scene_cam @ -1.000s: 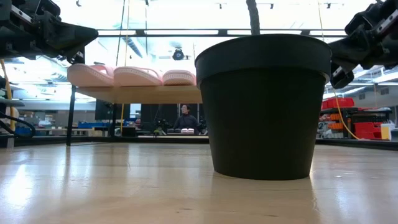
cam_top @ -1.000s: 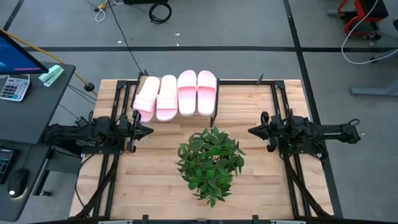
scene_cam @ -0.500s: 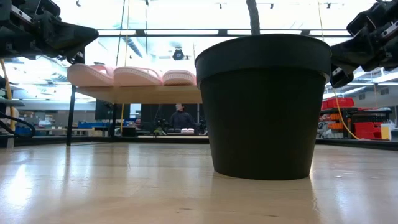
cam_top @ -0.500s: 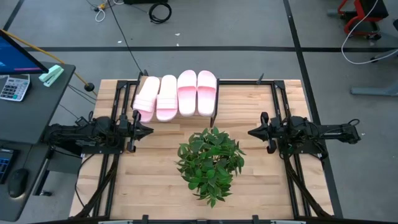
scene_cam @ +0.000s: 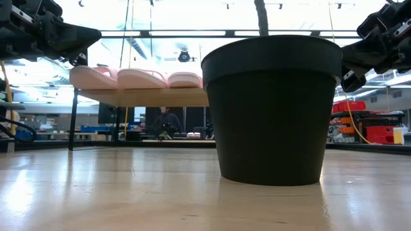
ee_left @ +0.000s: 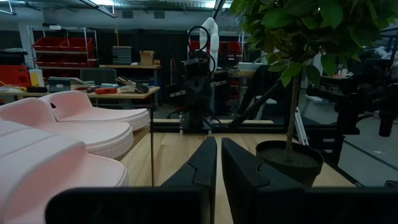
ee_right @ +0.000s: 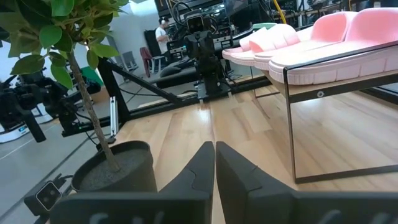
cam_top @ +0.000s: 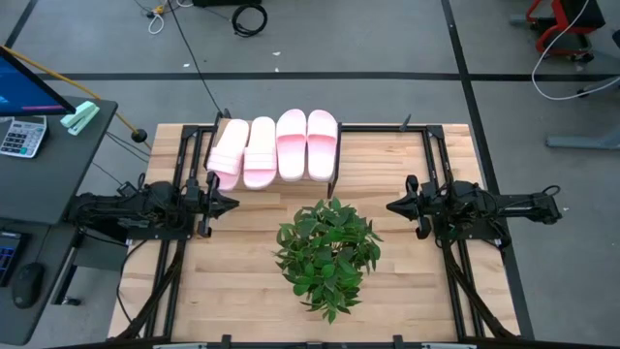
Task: Pick and place slides into the shelf
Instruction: Return to Home Position
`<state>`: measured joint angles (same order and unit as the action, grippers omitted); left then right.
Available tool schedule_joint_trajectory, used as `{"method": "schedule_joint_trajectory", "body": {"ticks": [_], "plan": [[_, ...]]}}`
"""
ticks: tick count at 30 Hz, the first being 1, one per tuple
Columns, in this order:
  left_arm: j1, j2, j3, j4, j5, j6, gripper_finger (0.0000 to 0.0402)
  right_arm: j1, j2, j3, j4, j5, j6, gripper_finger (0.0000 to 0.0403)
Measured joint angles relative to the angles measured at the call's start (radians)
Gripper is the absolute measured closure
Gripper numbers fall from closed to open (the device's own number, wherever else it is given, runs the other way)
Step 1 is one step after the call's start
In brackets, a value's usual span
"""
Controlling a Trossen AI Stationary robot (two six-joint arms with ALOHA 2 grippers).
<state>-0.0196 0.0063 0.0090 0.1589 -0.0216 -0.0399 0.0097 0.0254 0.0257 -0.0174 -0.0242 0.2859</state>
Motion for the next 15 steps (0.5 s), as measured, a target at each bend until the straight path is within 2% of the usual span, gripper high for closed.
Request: {"method": "schedule_joint_trajectory", "body": {"ticks": [8,15], "plan": [[0.000,0.000,0.000,0.000,0.000,0.000,0.0361,0.000,0.000,0.000,0.000,0.000,0.000,0.0380],[0.000,0.000,0.000,0.000,0.000,0.000,0.0368,0.000,0.000,0.000,-0.001,0.000,0.000,0.0378]]}}
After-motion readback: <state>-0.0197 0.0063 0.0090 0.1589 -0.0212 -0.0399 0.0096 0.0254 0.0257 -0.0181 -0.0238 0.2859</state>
